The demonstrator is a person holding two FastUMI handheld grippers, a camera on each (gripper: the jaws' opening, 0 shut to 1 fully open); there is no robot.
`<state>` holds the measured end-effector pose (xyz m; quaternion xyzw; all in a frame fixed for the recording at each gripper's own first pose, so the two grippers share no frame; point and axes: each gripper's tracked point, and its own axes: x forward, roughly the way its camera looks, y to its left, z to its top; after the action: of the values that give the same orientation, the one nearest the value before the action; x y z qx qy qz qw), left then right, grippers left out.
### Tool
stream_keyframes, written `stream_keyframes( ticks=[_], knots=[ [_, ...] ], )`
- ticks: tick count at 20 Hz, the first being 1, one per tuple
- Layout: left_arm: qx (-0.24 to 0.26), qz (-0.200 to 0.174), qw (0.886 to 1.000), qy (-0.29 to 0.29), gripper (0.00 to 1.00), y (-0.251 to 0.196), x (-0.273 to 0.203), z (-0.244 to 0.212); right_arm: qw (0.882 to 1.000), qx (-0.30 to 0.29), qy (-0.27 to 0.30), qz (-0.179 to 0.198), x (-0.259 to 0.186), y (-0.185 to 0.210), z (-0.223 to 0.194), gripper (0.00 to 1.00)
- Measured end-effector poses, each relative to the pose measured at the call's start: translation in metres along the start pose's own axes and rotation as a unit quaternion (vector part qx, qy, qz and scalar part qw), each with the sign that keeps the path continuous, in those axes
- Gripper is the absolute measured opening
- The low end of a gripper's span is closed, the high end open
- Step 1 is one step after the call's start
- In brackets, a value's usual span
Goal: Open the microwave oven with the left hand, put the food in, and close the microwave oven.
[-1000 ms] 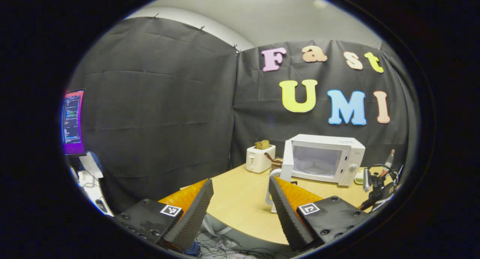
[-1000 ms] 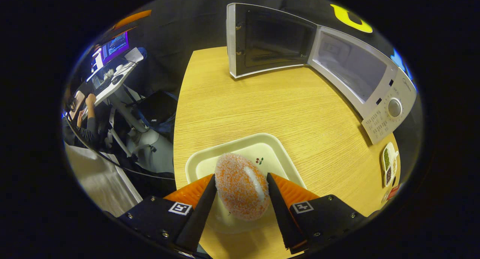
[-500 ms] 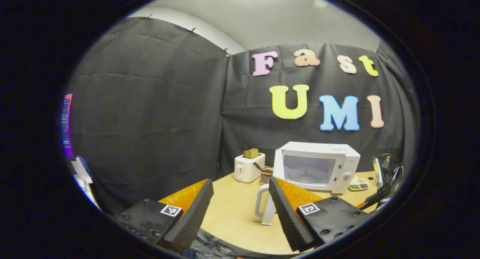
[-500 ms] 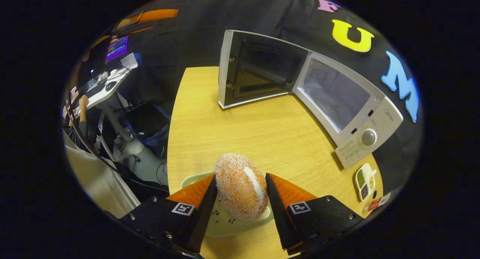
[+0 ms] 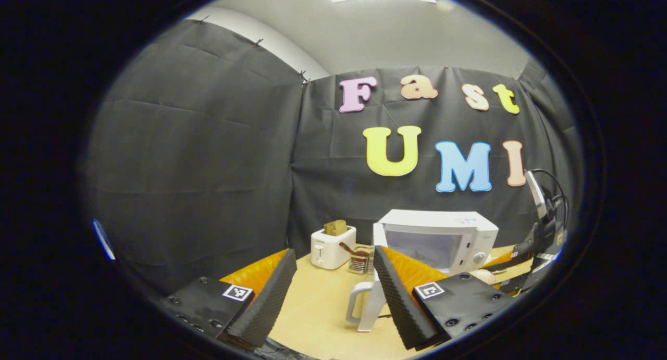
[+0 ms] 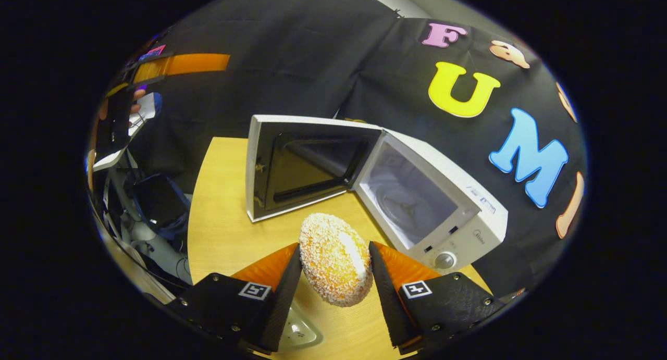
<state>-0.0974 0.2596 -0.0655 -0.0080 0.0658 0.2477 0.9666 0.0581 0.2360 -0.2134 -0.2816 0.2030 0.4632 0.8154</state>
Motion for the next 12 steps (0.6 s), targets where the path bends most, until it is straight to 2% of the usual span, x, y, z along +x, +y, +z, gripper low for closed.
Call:
stream_keyframes(
  ticks=[5, 12],
  knots=[
    [-0.007, 0.002, 1.0, -0.008, 0.97, 0.026, 0.024, 0.003, 0.999, 0.001, -0.022, -0.045, 0.029, -0.03, 0.035, 0.76],
    [-0.008, 0.017, 1.0, 0.0, 0.96, 0.069, 0.052, -0.008, 0.996, 0.008, -0.011, -0.089, 0.088, -0.068, 0.046, 0.76]
  ],
)
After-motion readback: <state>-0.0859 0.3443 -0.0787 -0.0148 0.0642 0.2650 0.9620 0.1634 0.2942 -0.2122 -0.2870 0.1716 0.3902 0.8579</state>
